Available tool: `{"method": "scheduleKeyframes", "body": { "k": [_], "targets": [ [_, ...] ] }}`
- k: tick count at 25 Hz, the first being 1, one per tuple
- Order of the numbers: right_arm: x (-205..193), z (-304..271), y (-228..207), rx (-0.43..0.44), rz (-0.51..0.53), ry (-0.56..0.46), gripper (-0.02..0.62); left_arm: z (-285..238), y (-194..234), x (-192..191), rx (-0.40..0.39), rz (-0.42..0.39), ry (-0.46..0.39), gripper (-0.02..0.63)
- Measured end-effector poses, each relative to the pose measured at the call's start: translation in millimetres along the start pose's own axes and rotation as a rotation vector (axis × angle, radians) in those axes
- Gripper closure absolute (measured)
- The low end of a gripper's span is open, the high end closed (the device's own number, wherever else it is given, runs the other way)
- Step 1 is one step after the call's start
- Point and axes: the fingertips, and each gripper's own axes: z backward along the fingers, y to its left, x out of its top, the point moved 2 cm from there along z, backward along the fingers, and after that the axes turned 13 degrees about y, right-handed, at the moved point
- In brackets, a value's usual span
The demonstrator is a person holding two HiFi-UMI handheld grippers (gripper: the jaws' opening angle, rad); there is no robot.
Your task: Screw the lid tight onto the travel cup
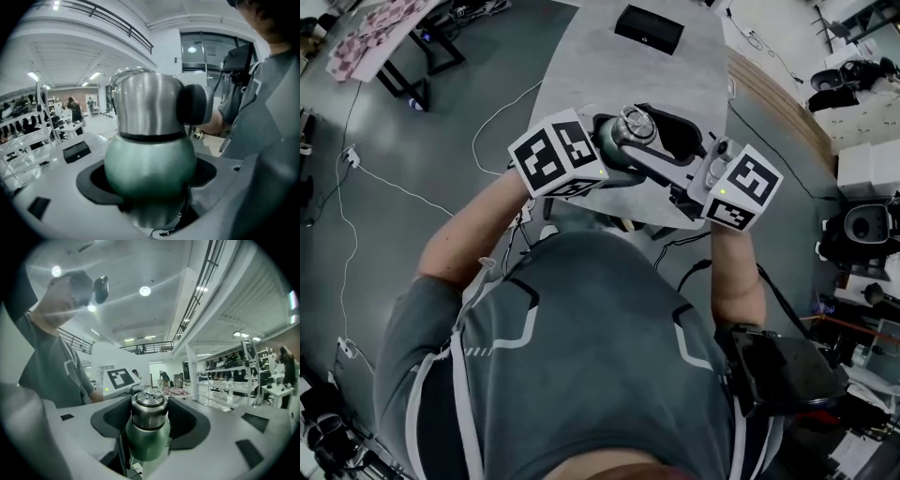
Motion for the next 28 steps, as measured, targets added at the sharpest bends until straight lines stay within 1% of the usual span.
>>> {"method": "scheduleKeyframes", "body": {
  "k": [2, 4, 5, 7, 10, 12, 15, 17, 20, 21, 23, 25, 28],
  "targets": [
    [-2, -2, -5, -0.053, -0.025, 0.011, 0.333, -2, 7, -1, 0.043, 0.010, 0.011, 0.204],
    [-3, -2, -5, -0.067, -0.030, 0.020, 0.333, -3, 8, -2, 0.041, 0.010, 0.007, 0.204],
    [-3, -2, -3, -0.056, -0.014, 0.026, 0.333, -3, 5, -2, 0.028, 0.002, 0.000, 0.204],
    [0, 2, 5, 0.003, 0.042, 0.023, 0.330, 0, -5, 1, -0.034, -0.028, -0.029, 0.204],
    [13, 11, 17, 0.127, 0.080, -0.039, 0.295, 13, -24, 11, -0.168, -0.080, -0.093, 0.204],
    [20, 14, 21, 0.175, 0.088, -0.071, 0.295, 19, -31, 15, -0.197, -0.114, -0.100, 0.204],
    [20, 13, 26, 0.196, 0.104, -0.059, 0.296, 19, -33, 15, -0.172, -0.137, -0.076, 0.204],
    [16, 13, 25, 0.176, 0.082, -0.059, 0.327, 15, -29, 14, -0.130, -0.122, -0.066, 0.204],
    [7, 9, 13, 0.086, 0.034, -0.045, 0.328, 6, -13, 8, -0.027, -0.086, -0.027, 0.204],
    [4, 7, 9, 0.053, 0.014, -0.038, 0.328, 2, -9, 6, -0.004, -0.069, -0.019, 0.204],
    [-1, 3, 2, -0.003, -0.037, -0.036, 0.328, -3, -3, 2, 0.013, -0.026, -0.019, 0.204],
    [-5, 1, -3, -0.040, -0.072, -0.032, 0.328, -7, 1, 0, 0.024, 0.003, -0.022, 0.204],
    [-10, -2, -5, -0.062, -0.078, -0.007, 0.328, -10, 7, -5, 0.059, -0.004, -0.015, 0.204]
  ]
}}
